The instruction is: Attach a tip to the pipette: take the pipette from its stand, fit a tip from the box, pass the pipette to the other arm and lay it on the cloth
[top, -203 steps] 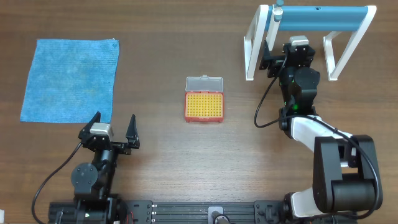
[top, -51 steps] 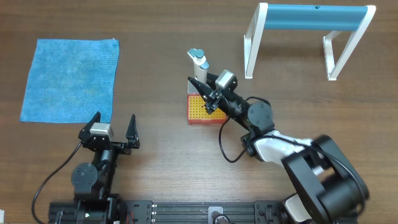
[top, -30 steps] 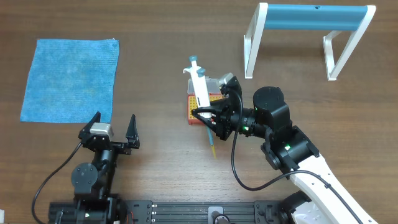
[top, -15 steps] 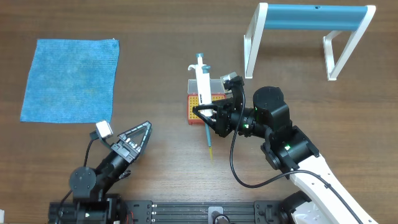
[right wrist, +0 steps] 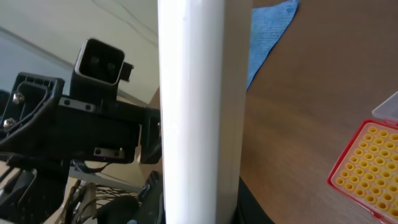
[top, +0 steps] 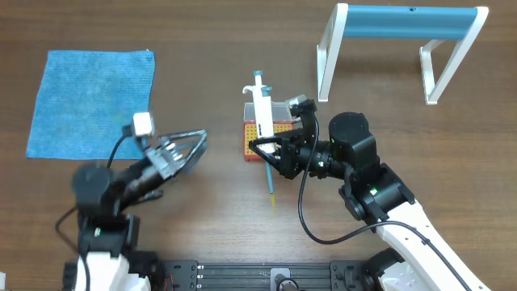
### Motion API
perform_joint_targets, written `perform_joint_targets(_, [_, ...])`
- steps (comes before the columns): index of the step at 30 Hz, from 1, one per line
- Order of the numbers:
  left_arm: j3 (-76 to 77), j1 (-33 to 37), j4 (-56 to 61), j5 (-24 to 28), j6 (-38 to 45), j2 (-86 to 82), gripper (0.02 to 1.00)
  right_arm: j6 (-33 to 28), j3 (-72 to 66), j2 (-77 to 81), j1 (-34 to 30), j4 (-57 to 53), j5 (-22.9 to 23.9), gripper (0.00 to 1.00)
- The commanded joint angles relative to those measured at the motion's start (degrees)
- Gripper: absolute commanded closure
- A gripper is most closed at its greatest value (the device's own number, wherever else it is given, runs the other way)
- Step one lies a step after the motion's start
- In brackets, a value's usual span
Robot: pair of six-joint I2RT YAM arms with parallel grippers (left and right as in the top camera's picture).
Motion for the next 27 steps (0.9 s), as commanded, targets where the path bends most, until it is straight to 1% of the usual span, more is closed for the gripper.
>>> perform_joint_targets(1, [8.79, -9.84, 15.19, 4.22, 6.58, 19.41, 0.020, 0.66, 0.46, -0.26, 0.02, 0.66, -1.14, 0.921])
perform_joint_targets(4, [12.57, -14.14, 25.44, 4.52, 6.56, 30.49, 0.018, 0.74, 0.46, -0.26, 0.02, 0.63, -1.16, 0.921])
perform_joint_targets(6, [14.47, -15.28, 30.53, 5.60, 6.51, 35.32, 0.020, 0.92, 0.46, -0.26, 0.02, 0.63, -1.16, 0.919])
perform_joint_targets(9, [17.22, -15.61, 32.94, 6.99, 5.88, 39.50, 0.018, 1.09, 0.46, -0.26, 0.02, 0.63, -1.14, 0.921])
perform_joint_targets(10, [17.40, -15.61, 32.94, 6.99, 5.90, 39.65, 0.161, 1.09, 0.46, -0.26, 0.02, 0.63, -1.14, 0.921])
perform_joint_targets(11, [17.40, -15.61, 32.94, 7.06, 5.88, 39.63, 0.224, 1.09, 0.46, -0.26, 0.02, 0.63, -1.14, 0.921])
perform_joint_targets(16, [17.40, -18.14, 33.35, 8.70, 5.73, 39.63, 0.226, 1.09, 0.46, -0.26, 0.02, 0.63, -1.11, 0.921])
perform_joint_targets(19, [17.40, -18.27, 33.38, 9.79, 5.73, 39.63, 0.235, 1.09, 0.46, -0.26, 0.02, 0.63, -1.11, 0.919])
perform_joint_targets(20, [17.40, -18.23, 33.35, 9.79, 5.75, 39.63, 0.272, 1.09, 0.46, -0.26, 0.02, 0.63, -1.14, 0.921])
perform_joint_targets(22, [17.40, -18.16, 33.35, 9.77, 5.90, 39.63, 0.476, 1.11, 0.46, -0.26, 0.02, 0.63, -1.11, 0.921])
perform_joint_targets(24, [17.40, -18.16, 33.38, 9.49, 5.92, 39.63, 0.487, 1.11, 0.46, -0.26, 0.02, 0.63, -1.14, 0.921])
perform_joint_targets(25, [17.40, -18.16, 33.38, 9.01, 6.01, 39.63, 0.514, 1.33, 0.46, -0.26, 0.02, 0.61, -1.14, 0.921])
perform_joint_targets(26, [17.40, -18.16, 33.42, 8.76, 6.21, 39.63, 0.555, 1.36, 0.46, -0.26, 0.02, 0.63, -1.14, 0.919])
perform_joint_targets(27, [17.40, -18.16, 34.38, 8.66, 6.36, 39.65, 0.678, 1.53, 0.46, -0.26, 0.02, 0.61, -1.14, 0.921])
